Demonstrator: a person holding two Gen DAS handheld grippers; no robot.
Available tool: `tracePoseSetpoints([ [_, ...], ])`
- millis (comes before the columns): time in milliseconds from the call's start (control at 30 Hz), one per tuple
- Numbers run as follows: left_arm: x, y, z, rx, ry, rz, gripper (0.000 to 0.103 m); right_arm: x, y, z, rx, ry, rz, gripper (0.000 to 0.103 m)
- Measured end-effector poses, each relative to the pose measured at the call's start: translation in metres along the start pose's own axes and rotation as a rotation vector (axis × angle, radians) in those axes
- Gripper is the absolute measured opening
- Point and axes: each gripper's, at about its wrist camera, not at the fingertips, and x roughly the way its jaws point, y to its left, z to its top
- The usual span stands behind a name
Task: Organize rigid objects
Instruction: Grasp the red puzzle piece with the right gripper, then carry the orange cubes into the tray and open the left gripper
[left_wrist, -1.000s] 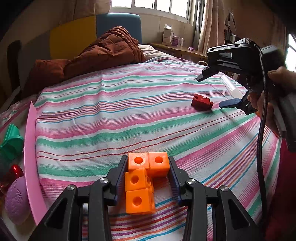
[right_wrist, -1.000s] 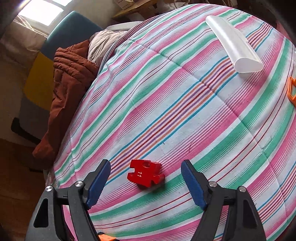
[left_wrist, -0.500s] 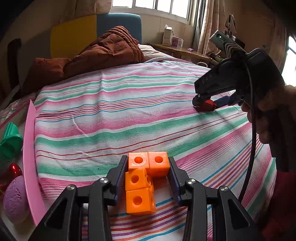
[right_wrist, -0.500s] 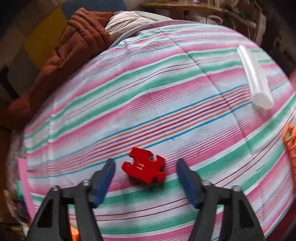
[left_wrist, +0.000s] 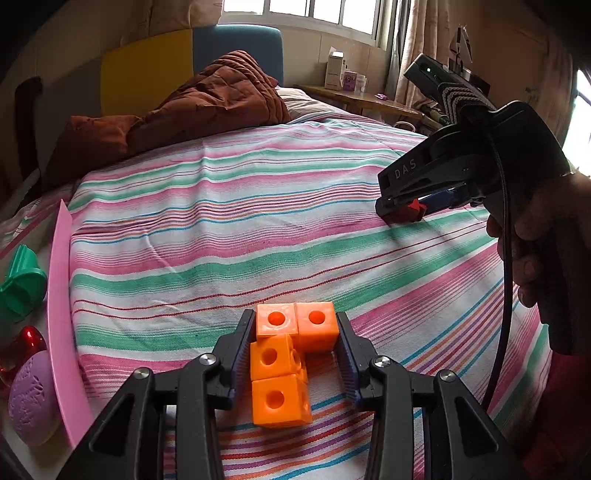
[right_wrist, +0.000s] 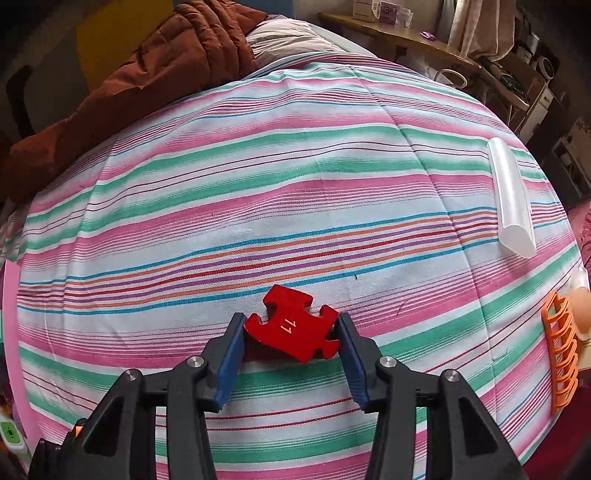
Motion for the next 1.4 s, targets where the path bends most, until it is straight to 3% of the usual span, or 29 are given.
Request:
tracePoseSetpoints([
  [500,-0.007,0.003,0.008,-0.039,0.044,0.005,0.041,0.003,0.021,-0.001,-0.109,-0.032,-0.033,0.049],
  [667,-0.026,0.0,0.01,-0.024,0.004,0.016,0.041,0.003,0.023,-0.001,-0.137,-0.047,-0.051,0.049],
  [1400,-0.107,0.028,0.018,-0.131,-0.106,0.029,0.041,0.001,0.038,-0.004,-0.232,-0.095,-0.115,0.048],
])
